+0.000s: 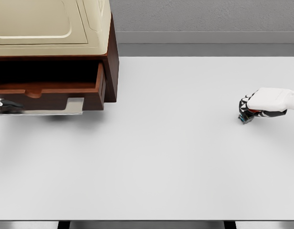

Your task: Open the cabinet drawer with left arm, and place a switch into the drawer with right arm

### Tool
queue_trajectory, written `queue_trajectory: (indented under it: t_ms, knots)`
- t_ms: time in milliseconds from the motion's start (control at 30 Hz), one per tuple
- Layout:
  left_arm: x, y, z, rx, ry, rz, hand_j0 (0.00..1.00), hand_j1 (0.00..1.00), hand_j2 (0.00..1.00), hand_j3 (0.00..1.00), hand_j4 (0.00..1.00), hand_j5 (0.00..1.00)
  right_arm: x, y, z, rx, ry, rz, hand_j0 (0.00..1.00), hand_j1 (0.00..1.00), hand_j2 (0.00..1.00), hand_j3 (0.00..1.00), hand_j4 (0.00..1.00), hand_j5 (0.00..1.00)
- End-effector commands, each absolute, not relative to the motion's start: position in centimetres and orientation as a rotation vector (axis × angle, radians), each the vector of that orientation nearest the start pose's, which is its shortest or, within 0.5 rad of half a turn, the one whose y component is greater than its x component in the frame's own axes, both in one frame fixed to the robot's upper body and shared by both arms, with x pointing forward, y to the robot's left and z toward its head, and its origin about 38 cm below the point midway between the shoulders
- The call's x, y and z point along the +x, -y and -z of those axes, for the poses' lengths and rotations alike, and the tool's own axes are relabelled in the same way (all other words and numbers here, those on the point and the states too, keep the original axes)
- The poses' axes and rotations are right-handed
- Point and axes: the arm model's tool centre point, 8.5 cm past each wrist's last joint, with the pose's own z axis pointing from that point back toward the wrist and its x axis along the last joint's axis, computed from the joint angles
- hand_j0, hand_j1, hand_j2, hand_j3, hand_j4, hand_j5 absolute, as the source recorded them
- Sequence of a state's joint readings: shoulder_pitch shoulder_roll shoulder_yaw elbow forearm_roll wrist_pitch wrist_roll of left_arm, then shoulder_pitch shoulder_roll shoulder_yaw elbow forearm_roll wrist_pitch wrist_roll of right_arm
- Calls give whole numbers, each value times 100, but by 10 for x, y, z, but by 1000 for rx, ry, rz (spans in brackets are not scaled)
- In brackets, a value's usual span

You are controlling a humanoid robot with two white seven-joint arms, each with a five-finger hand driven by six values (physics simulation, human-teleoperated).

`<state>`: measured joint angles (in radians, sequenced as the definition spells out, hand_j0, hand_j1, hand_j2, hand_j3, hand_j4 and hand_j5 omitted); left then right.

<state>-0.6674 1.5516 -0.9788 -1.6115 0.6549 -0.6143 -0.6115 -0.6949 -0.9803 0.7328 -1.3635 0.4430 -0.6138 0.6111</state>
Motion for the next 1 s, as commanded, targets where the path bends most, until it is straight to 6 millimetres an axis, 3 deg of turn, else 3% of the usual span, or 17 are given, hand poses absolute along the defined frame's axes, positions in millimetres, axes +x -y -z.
queue_trajectory:
  t_ms: [0, 233, 433, 700, 967]
  knots:
    - [321, -454, -300, -47, 1313, 1538, 100, 100, 100, 100, 100, 100, 429, 379, -210, -466, 1025, -2189, 38, 38, 38, 38, 38, 38]
    - [329, -451, -333, -7, 1419, 1520, 100, 100, 100, 100, 100, 100, 439, 369, -239, -467, 1213, -2083, 38, 38, 38, 38, 38, 38]
    - [335, -448, -359, 28, 1504, 1512, 100, 100, 100, 100, 100, 100, 457, 337, -270, -508, 1338, -2096, 39, 39, 39, 39, 39, 39]
    - [337, -445, -371, 46, 1542, 1519, 100, 100, 100, 100, 100, 100, 478, 260, -309, -497, 1530, -2174, 40, 40, 40, 40, 40, 40]
    - [337, -446, -371, 47, 1542, 1518, 100, 100, 100, 100, 100, 100, 468, 185, -338, -468, 1640, -2357, 40, 40, 40, 40, 40, 40]
